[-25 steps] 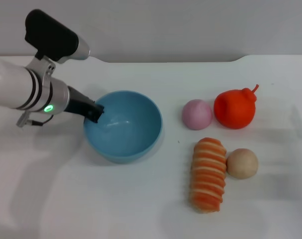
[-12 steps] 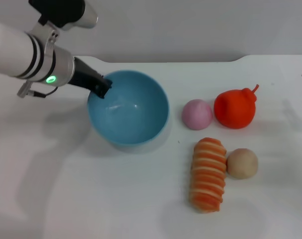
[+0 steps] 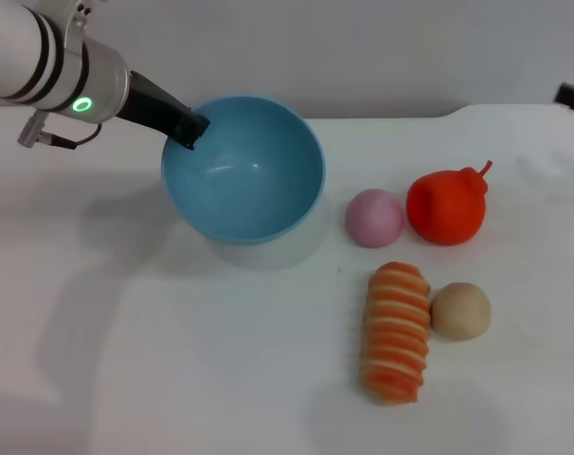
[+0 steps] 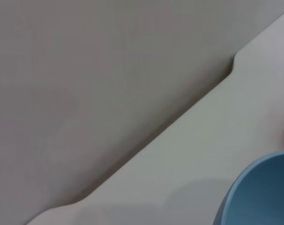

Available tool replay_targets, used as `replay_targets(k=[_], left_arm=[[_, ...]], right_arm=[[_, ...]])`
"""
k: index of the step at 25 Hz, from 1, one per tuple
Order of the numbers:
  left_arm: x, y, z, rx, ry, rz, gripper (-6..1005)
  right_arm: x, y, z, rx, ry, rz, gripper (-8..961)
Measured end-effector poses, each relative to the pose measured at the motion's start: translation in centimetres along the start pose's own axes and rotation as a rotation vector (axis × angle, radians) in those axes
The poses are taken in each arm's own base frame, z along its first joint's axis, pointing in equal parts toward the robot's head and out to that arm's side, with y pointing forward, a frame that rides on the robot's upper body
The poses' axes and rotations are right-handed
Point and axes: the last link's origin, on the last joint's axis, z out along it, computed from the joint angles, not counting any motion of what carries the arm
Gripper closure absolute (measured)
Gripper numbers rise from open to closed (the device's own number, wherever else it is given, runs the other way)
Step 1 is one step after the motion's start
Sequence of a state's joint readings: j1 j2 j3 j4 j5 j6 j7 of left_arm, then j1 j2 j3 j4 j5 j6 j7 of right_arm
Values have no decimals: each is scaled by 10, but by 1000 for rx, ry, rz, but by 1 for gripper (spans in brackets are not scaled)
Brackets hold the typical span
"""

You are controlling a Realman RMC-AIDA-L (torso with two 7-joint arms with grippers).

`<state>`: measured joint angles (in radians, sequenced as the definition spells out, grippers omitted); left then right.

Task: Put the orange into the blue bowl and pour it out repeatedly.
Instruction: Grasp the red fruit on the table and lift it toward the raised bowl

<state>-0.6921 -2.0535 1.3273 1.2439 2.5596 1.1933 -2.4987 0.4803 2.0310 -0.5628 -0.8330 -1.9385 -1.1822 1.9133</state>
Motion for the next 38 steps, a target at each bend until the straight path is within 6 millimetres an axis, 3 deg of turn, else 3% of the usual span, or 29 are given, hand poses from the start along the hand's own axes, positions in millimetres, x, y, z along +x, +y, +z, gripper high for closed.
replay_targets(k=[3, 7, 11, 14, 21, 33, 38], left_arm=[[2, -2, -1, 4, 7, -20, 1001], [5, -1, -1, 4, 13, -19, 999], [6, 0, -1, 4, 17, -16, 1000], [6, 0, 0, 3, 15, -14, 1000], [1, 0, 2, 2, 7, -21, 1000], [1, 5, 4, -7, -6, -1, 999], [-1, 5, 5, -9, -11, -2, 999]], right_arm=[[-6, 12, 14, -28, 205, 35, 300], [5, 30, 35, -58, 378, 10, 309], [22, 50, 55, -77, 446, -40, 319], [33, 53, 63, -50, 468, -56, 326], [49, 45, 71, 15, 483, -41, 343], [53, 47, 73, 9, 504, -106, 371], [51, 45, 69, 14, 495, -110, 567]])
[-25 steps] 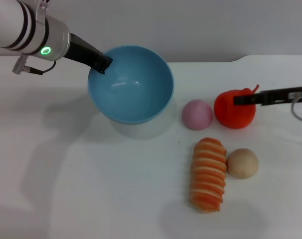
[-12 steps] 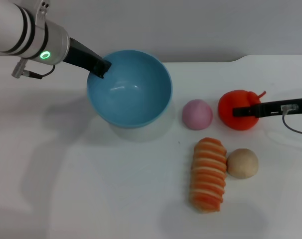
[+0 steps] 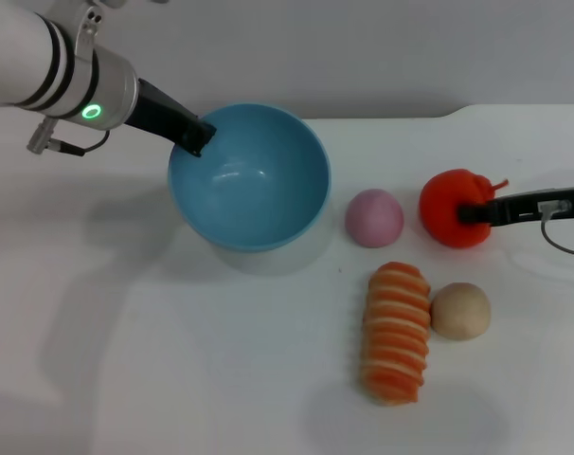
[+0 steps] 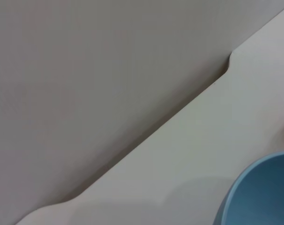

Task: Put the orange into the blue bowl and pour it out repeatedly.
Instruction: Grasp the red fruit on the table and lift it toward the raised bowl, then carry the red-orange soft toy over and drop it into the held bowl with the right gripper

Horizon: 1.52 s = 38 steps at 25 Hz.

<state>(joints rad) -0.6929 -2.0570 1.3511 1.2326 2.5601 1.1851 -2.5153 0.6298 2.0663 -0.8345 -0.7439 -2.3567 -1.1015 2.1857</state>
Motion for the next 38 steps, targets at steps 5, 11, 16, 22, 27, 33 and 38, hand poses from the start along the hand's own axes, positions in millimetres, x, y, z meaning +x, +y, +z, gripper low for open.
replay_targets(k=[5, 11, 16, 22, 27, 33, 38], left_arm=[[-2, -1, 0, 3, -1, -4, 999], [-3, 1, 0, -8, -15, 1, 1000], [5, 22, 6, -65, -57, 60, 1001], [7, 37, 12, -91, -90, 96, 1000], [5, 36, 15, -90, -94, 89, 1000], [3, 32, 17, -75, -81, 84, 1000], [2, 31, 17, -71, -80, 83, 1001]], right_arm=[[-2, -1, -9, -5, -21, -4, 761], [-22, 14, -39, -111, -142, -46, 860], [-53, 55, -67, -311, -262, -165, 896], [-64, 95, -56, -443, -216, -273, 924], [-59, 120, -35, -504, -119, -325, 936], [-59, 128, -19, -520, -84, -318, 912], [-59, 129, -18, -520, -80, -322, 803]])
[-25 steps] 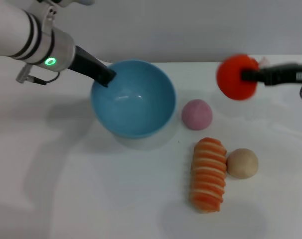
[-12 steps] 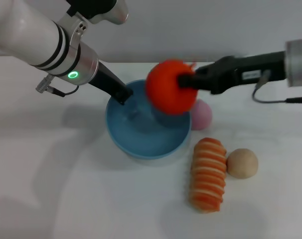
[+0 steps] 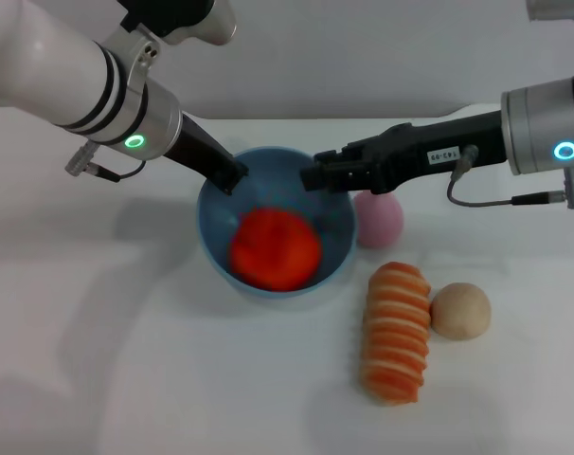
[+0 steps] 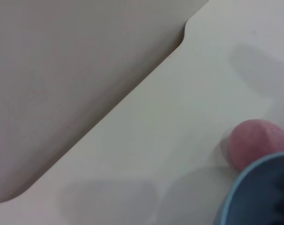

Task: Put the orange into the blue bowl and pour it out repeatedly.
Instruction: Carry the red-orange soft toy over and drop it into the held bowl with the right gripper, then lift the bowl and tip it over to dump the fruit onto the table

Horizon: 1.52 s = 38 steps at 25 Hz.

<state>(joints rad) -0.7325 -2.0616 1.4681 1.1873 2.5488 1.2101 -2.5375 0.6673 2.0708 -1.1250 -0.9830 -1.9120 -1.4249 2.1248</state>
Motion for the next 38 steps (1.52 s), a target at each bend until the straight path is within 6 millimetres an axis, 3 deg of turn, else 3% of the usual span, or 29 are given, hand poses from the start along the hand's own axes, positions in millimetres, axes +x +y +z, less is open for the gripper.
replay_targets(k=[5, 9, 13, 17, 21, 25, 32, 38], left_arm=[[-1, -1, 0, 4, 1, -1, 1001], [-2, -5, 2, 32, 22, 4, 1001], [-4, -9, 2, 62, 51, 36, 1001], [2, -13, -4, 107, 93, 95, 1000], [11, -7, -15, 199, 127, 221, 999], [15, 1, -21, 289, 145, 338, 1000], [19, 47, -25, 414, 292, 660, 1001], [11, 71, -28, 506, 401, 893, 1001]], right_arm=[[1, -6, -13, 33, -56, 11, 616], [9, -18, -47, 83, -243, -19, 463], [38, -35, -89, 225, -453, -58, 408], [82, -47, -111, 371, -549, -66, 394], [127, -52, -118, 456, -624, 6, 394], [153, -53, -119, 497, -648, 80, 394], [162, -52, -115, 500, -661, 103, 394], [163, -52, -109, 486, -662, 121, 394]])
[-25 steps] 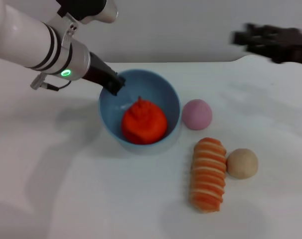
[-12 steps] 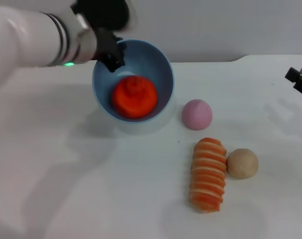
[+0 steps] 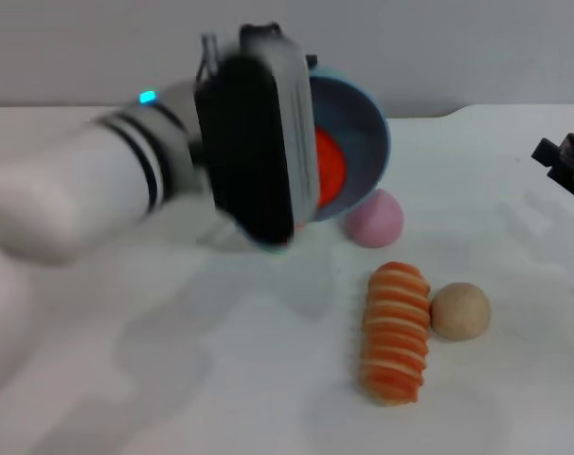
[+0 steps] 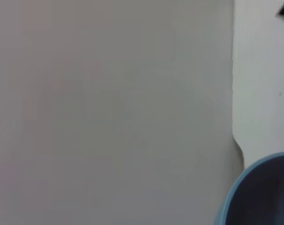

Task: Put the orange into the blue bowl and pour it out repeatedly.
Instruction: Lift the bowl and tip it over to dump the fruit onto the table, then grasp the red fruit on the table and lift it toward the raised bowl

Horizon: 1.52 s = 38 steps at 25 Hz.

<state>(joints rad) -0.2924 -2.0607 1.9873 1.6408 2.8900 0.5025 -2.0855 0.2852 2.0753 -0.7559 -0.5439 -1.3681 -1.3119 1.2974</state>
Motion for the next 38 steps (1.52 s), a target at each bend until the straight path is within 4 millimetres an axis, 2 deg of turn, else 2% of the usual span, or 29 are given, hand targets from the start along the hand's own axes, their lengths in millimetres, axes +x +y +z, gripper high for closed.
replay_targets(k=[1, 5, 11, 17, 22, 30, 35, 38], left_arm=[[5, 14, -5, 55, 44, 142, 1001], [9, 36, -8, 138, 89, 344, 1000], [10, 50, -12, 283, 118, 478, 1001], [6, 56, -15, 349, 119, 512, 1000], [1, 45, -13, 344, 108, 297, 1000], [-24, -4, -12, 215, 102, -303, 1001], [-46, -32, -6, 121, 80, -595, 1001], [-54, -44, 2, 39, 51, -753, 999]], right_arm=[[1, 0, 0, -2, 2, 2, 395], [3, 1, 0, -4, 7, 9, 395], [3, 1, -1, 0, 5, 12, 395], [3, 0, -1, 1, 4, 12, 395], [1, 1, 3, -8, 1, 9, 395], [-6, 3, 6, -51, 26, 41, 394], [-8, 14, 17, -161, 139, 65, 385], [-3, 25, 35, -231, 331, 80, 379]])
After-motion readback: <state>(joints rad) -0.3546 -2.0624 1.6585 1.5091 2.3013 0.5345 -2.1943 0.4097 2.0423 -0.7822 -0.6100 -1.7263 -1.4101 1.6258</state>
